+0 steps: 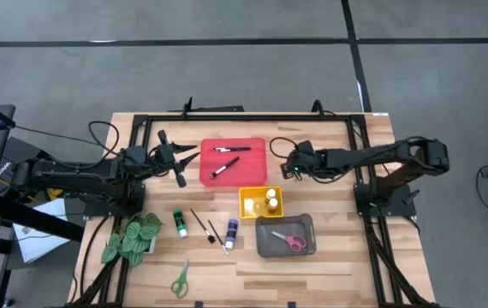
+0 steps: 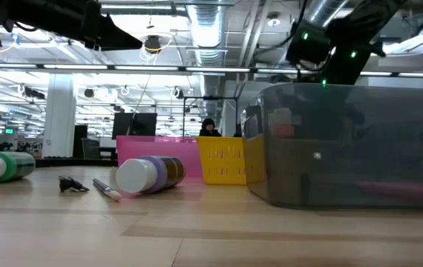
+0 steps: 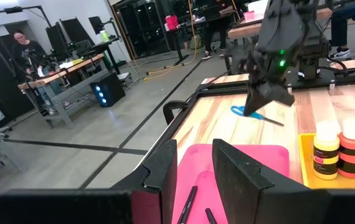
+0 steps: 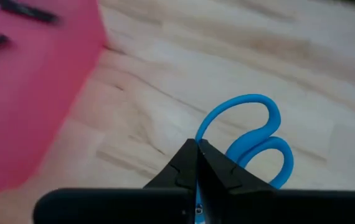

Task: Pick & Place Paint Supplies
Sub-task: Put the blue scissors into the black bin

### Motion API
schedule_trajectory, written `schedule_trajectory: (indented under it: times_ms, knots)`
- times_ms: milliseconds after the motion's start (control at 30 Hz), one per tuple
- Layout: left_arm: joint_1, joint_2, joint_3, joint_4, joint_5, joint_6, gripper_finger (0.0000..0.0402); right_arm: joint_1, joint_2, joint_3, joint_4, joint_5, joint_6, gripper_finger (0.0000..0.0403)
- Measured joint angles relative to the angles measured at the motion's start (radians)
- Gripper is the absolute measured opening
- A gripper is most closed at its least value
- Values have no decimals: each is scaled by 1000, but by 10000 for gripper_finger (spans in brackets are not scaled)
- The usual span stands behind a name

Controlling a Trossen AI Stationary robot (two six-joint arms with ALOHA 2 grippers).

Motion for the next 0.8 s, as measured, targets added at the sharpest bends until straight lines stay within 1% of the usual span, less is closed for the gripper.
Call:
schedule_trajectory:
  times_ms: [267, 433, 667, 800]
  knots:
    - [0, 0, 0, 0, 0, 0, 95, 78, -145, 1, 5, 80, -68, 1]
    - [0, 0, 0, 0, 0, 0, 95, 125, -214, 2, 10, 111, -77, 1]
    - [0, 0, 0, 0, 0, 0, 95, 216, -258, 2, 9, 130, -77, 1]
    - [0, 0, 0, 0, 0, 0, 95, 291, -280, 2, 17, 130, -76, 1]
